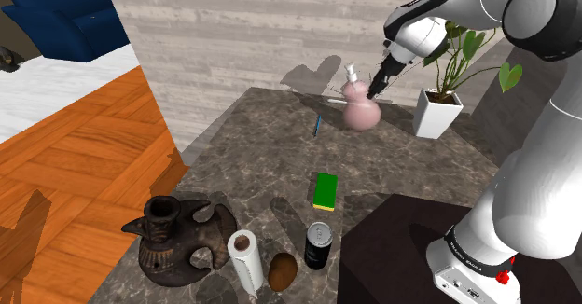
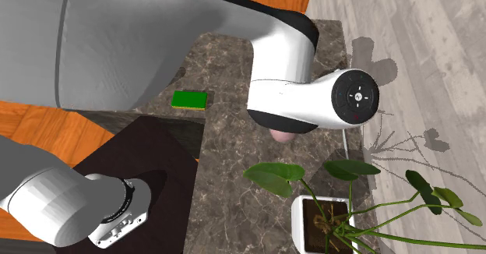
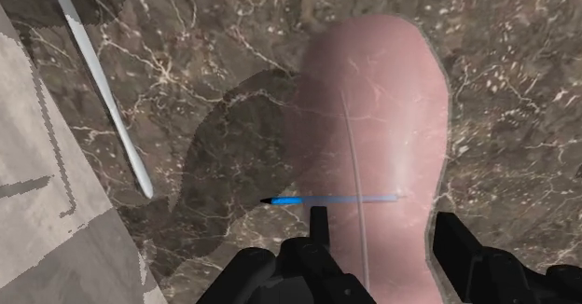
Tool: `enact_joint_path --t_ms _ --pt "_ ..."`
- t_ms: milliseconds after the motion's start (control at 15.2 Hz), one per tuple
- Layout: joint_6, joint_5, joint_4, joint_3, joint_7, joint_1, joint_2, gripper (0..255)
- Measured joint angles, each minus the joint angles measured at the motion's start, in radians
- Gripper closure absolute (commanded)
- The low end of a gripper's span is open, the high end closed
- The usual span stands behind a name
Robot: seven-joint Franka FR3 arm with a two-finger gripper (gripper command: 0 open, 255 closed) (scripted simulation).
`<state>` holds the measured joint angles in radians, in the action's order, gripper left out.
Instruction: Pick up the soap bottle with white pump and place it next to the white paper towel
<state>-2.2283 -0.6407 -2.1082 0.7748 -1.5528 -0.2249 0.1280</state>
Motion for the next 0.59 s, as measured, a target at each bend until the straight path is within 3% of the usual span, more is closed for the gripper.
enact_joint_path --t_ms 594 --pt "0.072 0.105 0.048 0.013 0.099 -0.014 -0.078 255"
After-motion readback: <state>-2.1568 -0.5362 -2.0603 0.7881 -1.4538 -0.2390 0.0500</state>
